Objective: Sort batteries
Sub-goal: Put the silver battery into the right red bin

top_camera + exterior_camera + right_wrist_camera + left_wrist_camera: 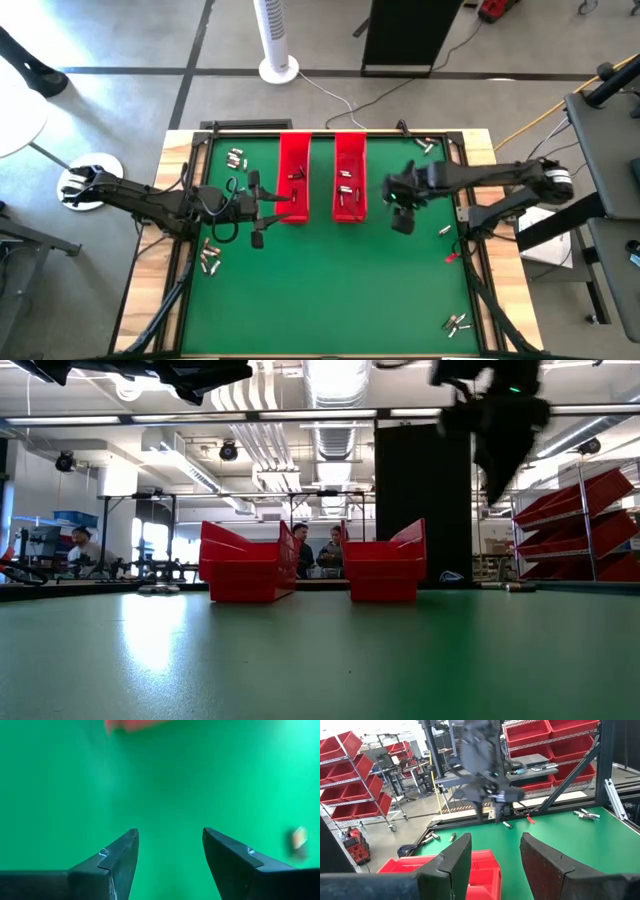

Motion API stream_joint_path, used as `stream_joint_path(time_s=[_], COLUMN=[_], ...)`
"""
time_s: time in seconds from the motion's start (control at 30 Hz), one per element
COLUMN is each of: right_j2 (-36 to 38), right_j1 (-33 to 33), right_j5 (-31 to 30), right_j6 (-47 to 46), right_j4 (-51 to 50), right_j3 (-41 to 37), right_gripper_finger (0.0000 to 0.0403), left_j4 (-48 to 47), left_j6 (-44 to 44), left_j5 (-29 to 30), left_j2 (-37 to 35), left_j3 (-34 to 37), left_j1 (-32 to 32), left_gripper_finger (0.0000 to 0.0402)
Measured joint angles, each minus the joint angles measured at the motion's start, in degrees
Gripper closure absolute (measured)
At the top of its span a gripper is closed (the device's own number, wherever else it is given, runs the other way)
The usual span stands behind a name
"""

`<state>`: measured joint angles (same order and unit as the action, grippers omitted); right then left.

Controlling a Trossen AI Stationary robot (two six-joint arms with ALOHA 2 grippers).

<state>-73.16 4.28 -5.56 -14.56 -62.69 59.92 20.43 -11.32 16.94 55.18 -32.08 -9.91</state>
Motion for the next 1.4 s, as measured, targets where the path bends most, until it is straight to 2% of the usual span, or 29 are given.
stream_joint_path(time_s=[0.17,0.33,0.5,0.83,1.17,1.4], right_j2=[4.5,2.8,-1.6,-10.5,-16.6,-22.7], right_j1=[-4.1,-8.3,-10.2,-11.5,-11.9,-11.9], right_j5=[3.6,5.2,2.5,4.1,4.6,4.4], right_j6=[-4.3,-6.8,-3.3,4.7,5.0,4.3], right_j4=[-0.5,-2.5,-6.9,-7.6,-7.5,-5.2], right_j3=[-11.2,-15.1,-15.8,-17.1,-18.8,-19.1], right_gripper_finger=[0.0176,0.018,0.0188,0.0193,0.0198,0.0224], left_j4=[0.3,1.6,2.0,1.8,1.6,1.6], left_j6=[1.5,2.9,3.0,2.8,1.8,1.9], left_j5=[0.0,0.0,0.0,0.0,0.0,0.0], left_j2=[0.0,0.0,0.0,0.0,0.0,0.0], left_j3=[0.0,0.0,0.0,0.0,0.0,0.0], left_j1=[0.0,0.0,-0.2,-0.2,-0.2,-0.2], left_gripper_finger=[0.0252,0.0252,0.0252,0.0252,0.0252,0.0252])
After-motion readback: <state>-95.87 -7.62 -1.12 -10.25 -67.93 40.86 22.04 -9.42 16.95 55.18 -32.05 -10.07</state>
